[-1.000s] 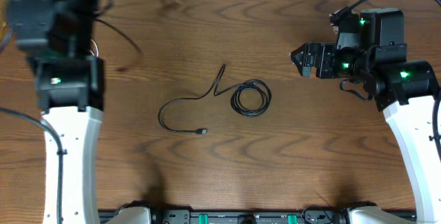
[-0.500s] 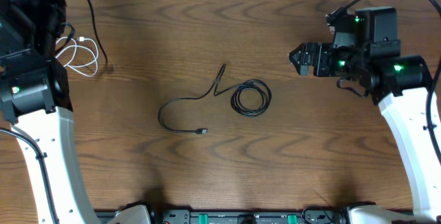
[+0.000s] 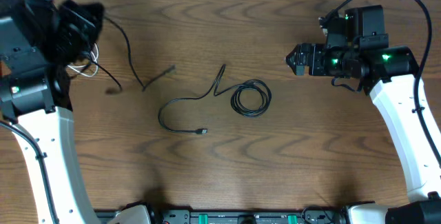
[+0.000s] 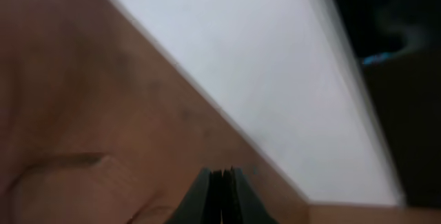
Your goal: Untangle cables
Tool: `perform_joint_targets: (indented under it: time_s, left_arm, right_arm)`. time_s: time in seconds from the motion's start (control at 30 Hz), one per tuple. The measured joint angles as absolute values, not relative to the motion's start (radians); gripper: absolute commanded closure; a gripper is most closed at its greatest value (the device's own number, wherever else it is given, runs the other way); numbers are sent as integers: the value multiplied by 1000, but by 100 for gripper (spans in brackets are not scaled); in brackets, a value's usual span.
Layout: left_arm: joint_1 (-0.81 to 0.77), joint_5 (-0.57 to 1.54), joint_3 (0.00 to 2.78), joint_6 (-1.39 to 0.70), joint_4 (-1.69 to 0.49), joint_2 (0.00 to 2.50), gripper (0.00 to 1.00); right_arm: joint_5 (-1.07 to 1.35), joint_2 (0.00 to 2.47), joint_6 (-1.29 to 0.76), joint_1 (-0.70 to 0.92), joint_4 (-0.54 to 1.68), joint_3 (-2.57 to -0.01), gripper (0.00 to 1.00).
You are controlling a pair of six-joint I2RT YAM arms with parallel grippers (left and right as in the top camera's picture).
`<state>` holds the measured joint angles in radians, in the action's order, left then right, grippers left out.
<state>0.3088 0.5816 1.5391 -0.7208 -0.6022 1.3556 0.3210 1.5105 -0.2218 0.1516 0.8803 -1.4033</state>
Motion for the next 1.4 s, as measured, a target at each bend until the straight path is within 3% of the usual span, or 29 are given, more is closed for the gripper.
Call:
perform_joint_targets:
  time_s: [0.2,0.6,0.7,0.87,0.9,1.0,1.4]
  left_arm:
    - [353,459,1539,-617,-854,1356,93]
    - [557,242,1515,-548,-951,1358,93]
    - [600,347,1514,-463,-934,1368,93]
    - [600,739,1513,-305,-833,1374,93]
    - [593,904,1513,-272,-789,1373,93]
    - [561,1064,1514,-265,-748,1372,93]
    - [299,1233,1514,-266,-662,1372,93]
  right_arm:
    - [321,1510,-219,152,879,-1403,1]
    - [321,1511,-218,152,872,-1403,1]
    - [321,1511,-218,152,863,-1403,1]
    - [321,1511,-217,152,844,-1403,1]
    - [321,1511,-216,152,844,-1403,1]
    - [321,1511,-216,152,844,-1403,1]
    - [321,1512,-216,152,854,-1403,1]
